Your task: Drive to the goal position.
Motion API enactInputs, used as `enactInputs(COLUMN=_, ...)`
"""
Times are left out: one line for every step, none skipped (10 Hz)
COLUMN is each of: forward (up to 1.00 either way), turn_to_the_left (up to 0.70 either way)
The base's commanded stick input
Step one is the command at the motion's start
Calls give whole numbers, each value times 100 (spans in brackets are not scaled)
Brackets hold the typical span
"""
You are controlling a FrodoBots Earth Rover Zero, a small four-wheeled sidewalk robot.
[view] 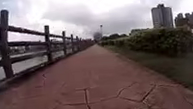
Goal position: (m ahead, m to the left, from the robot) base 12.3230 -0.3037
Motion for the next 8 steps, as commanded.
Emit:
enactInputs(forward=85, turn_to_the_left=8)
enactInputs(forward=85, turn_to_the_left=8)
enactInputs(forward=85, turn_to_the_left=8)
enactInputs(forward=85, turn_to_the_left=8)
enactInputs(forward=85, turn_to_the_left=8)
enactInputs(forward=85, turn_to_the_left=8)
enactInputs(forward=85, turn_to_the_left=8)
enactInputs(forward=85, turn_to_the_left=8)
